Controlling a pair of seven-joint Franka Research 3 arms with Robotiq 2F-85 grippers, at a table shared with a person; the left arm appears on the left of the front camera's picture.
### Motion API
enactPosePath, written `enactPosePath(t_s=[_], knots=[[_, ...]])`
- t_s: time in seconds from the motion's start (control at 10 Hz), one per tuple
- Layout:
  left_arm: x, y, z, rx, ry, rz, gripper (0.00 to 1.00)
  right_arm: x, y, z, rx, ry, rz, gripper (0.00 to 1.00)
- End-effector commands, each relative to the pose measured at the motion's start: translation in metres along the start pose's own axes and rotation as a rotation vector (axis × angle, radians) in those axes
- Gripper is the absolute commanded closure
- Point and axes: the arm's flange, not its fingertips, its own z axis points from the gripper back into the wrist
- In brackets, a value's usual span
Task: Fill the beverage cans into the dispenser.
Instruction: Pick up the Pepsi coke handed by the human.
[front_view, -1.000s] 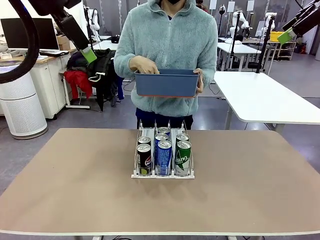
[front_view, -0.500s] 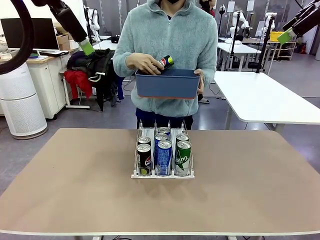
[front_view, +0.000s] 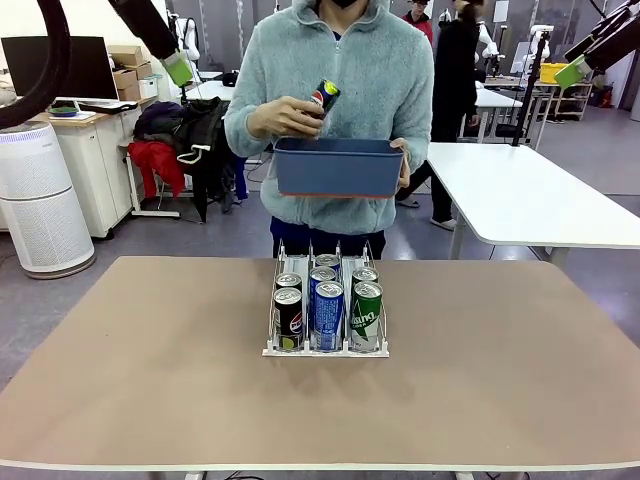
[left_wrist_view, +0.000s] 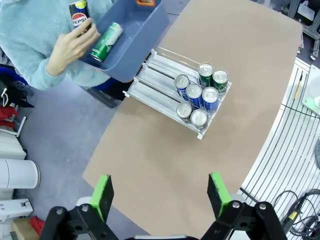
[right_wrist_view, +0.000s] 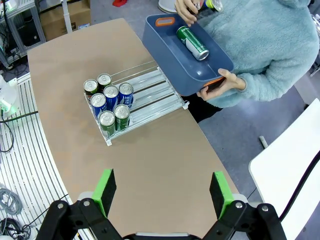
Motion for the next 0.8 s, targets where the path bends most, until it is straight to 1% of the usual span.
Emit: enactPosePath(t_s=[0.0, 0.1, 0.2, 0.7], knots=[[-0.0024, 0.0075, 0.0034, 0.032, -0.003, 0.019, 0.0, -0.0008, -0.0003, -0.0014, -0.006, -0.003, 0.001, 0.0], [0.0, 0.0094, 0.0005, 0.031, -0.011, 0.029, 0.0, -0.0008, -0.0003, -0.0014, -0.006, -0.003, 0.001, 0.0], [0.0002, 0.0031, 0.0042, 0.008, -0.01, 0.004, 0.0, -0.0008, -0.0003, -0.0014, -0.006, -0.003, 0.001, 0.0], [0.0002, 0.0031, 0.0042, 0.008, -0.01, 0.004, 0.0, -0.0008, -0.0003, -0.0014, -0.006, -0.003, 0.001, 0.0]])
